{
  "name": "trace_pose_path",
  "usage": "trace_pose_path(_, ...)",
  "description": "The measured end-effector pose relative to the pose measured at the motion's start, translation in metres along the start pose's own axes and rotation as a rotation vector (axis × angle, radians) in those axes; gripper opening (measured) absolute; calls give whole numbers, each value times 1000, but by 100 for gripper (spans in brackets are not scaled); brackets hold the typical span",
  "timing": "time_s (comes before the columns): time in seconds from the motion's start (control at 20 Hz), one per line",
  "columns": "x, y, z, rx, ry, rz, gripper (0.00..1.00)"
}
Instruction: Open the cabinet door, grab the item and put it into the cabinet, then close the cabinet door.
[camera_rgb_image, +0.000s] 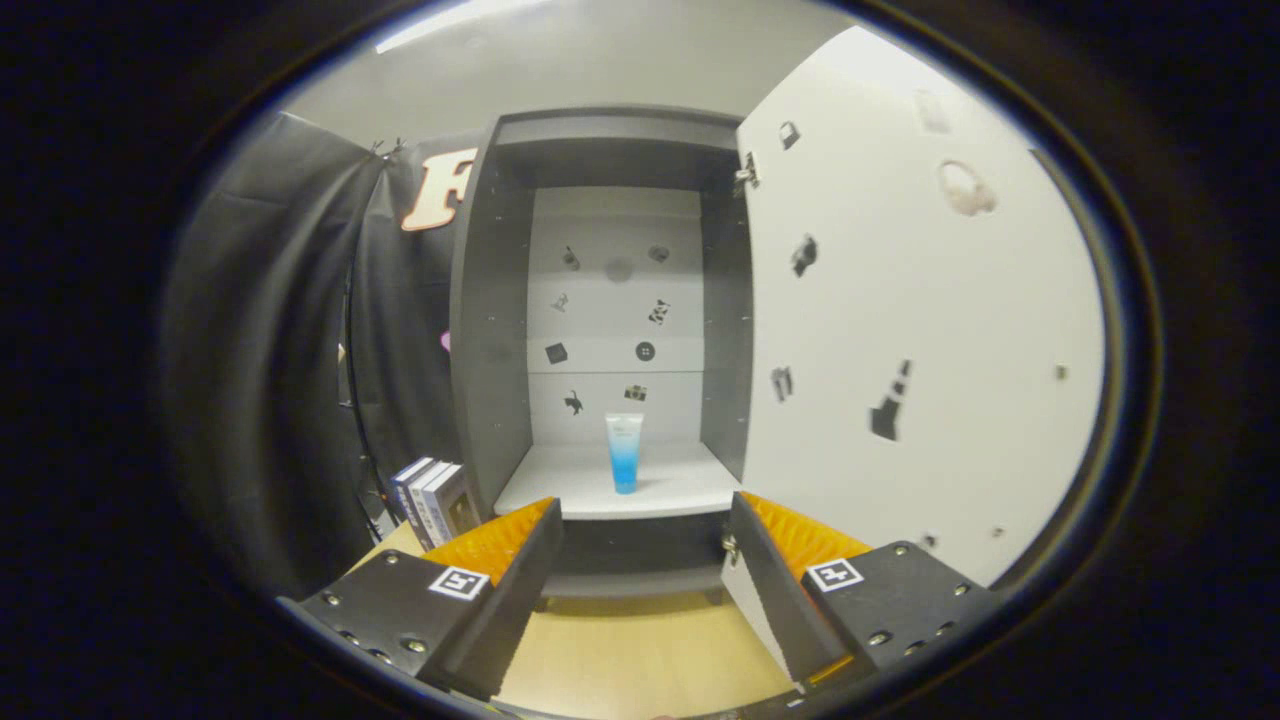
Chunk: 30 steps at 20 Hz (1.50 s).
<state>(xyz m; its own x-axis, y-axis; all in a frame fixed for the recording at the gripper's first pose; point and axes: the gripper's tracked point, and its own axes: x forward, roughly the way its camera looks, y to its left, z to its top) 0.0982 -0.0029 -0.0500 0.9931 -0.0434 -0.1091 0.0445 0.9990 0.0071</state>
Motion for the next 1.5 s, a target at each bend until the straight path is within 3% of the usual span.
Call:
trace_pose_path(0.3,-101,-85,-9,60,35,-118,100)
trace_pose_path(0.55,-126,-171,-14,84,31,-234,100)
trace_pose_path(0.75,-114,-229,-22,111,53,-244,100)
trace_pose_path(0.9,-89,-254,-24,127,67,-195,100)
trace_pose_path(1.2,-31,-253,-16,174,44,-44,100)
trace_pose_path(1.5,-23,-246,-13,130,52,58,98)
